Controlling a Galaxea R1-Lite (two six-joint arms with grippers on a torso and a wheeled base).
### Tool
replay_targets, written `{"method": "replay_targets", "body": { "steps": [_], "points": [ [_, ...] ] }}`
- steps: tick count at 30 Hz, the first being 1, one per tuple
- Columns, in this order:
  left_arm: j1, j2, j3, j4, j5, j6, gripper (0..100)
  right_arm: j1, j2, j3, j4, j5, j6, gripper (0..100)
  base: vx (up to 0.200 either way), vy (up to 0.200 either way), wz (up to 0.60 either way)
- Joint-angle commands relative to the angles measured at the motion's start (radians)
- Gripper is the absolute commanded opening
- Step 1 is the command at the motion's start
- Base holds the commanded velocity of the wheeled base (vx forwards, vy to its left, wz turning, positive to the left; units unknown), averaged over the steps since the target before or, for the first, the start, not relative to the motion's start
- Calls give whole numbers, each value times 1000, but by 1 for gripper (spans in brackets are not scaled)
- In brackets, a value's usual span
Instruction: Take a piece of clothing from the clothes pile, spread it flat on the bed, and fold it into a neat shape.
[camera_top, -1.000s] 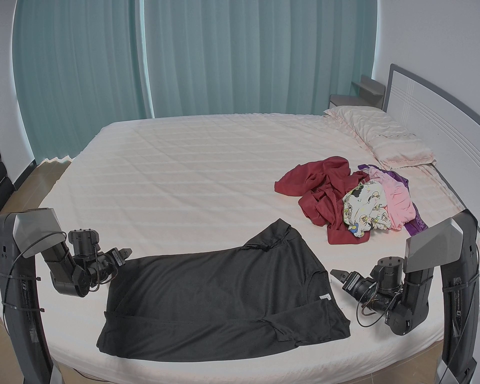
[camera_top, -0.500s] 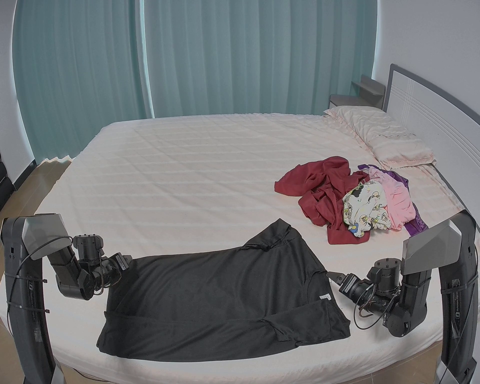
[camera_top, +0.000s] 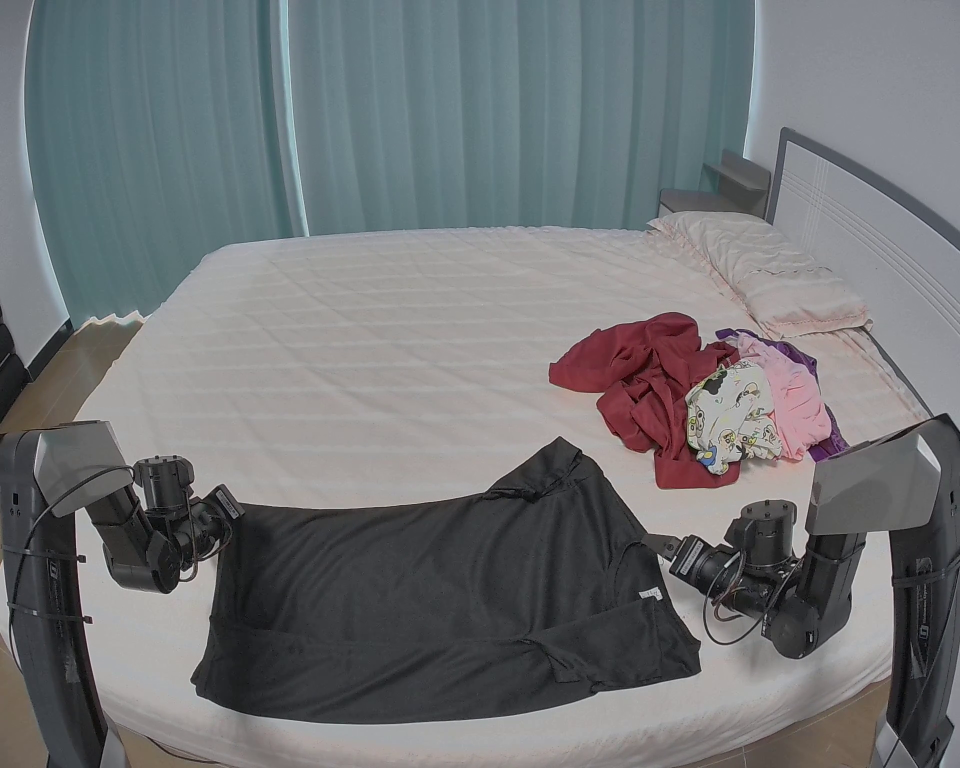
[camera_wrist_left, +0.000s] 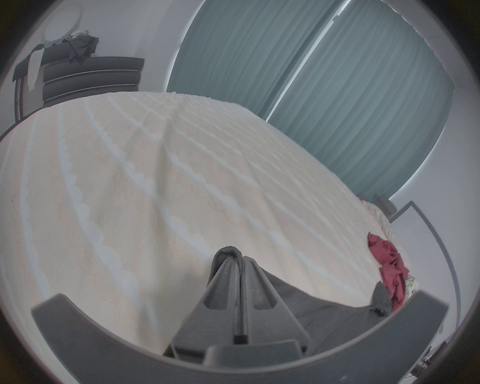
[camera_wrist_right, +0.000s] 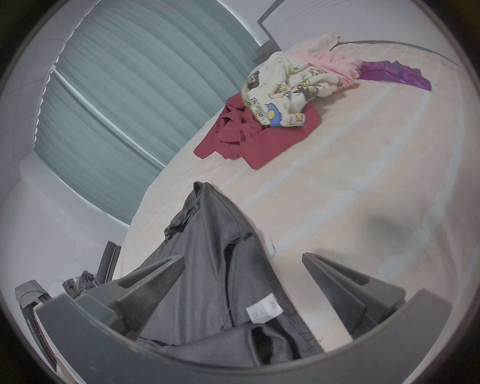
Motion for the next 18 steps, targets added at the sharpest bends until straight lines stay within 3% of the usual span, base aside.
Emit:
{"method": "replay_targets", "body": {
  "steps": [1,3,4,8,18],
  "points": [
    [3,-22,-5,-43,0,-22,0,1,-109,-192,232,30,-47,100,0,0,0],
    [3,-22,-5,-43,0,-22,0,1,-109,-192,232,30,-47,100,0,0,0],
    [11,-16,-2,-46,0,-22,0,6,-92,-351,375,30,-62,100,0,0,0],
    [26,-24,9,-45,-1,-28,0,13,-25,-523,504,30,-128,100,0,0,0],
    [30,-43,37,-46,-3,-88,0,13,113,-764,632,43,-276,100,0,0,0]
  ]
}}
